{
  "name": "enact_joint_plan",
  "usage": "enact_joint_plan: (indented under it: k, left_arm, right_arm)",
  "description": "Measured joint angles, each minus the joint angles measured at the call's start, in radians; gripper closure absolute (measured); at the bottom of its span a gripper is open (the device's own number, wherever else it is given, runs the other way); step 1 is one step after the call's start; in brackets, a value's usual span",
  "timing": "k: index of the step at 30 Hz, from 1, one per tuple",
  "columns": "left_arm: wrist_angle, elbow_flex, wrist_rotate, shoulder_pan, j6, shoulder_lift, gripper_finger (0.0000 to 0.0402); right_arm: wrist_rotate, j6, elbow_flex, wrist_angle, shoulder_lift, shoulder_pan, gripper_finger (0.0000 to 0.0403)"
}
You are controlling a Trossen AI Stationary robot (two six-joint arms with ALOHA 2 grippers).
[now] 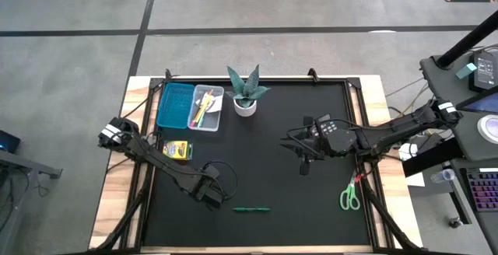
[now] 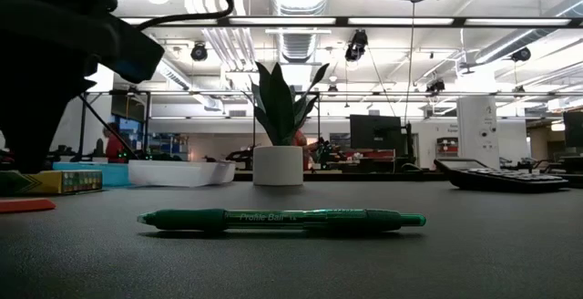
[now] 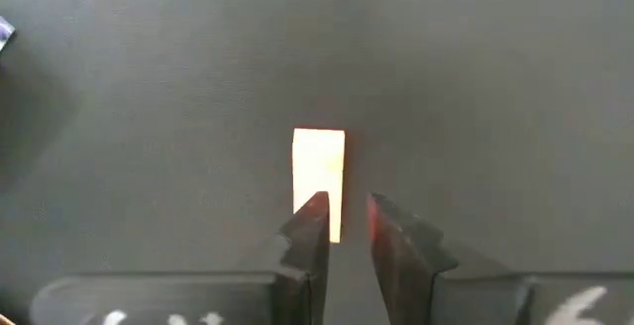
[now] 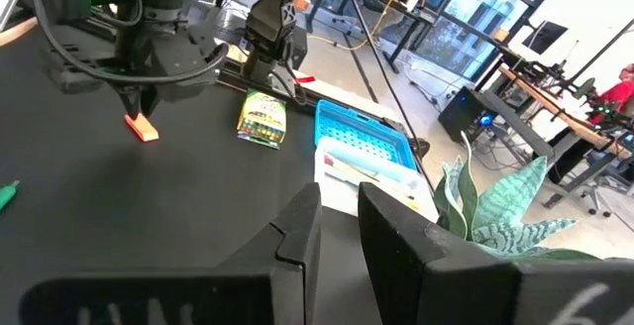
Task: Pack school essentials
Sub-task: Put the orange eraser into the blue supply box
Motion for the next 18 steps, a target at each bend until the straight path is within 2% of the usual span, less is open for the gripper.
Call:
enact_joint_plan:
  k: [6,11,18]
  left_arm:
    - [-0.001,-0.004,0.008,-0.005,0.056,0.0,0.0285]
    - [-0.001,-0.005,-0.032,-0.01,0.064,0.012,0.0228]
    - [-0.001,-0.007,-0.035,-0.012,0.089,0.073,0.0208]
  right_arm:
    - [0.0,0.0,0.0,0.0,0.0,0.0,0.0342]
    - [0.0,0.0,0.0,0.0,0.0,0.0,0.0342]
    - [0.0,0.002,0.0,0.0,0.0,0.0,0.0342]
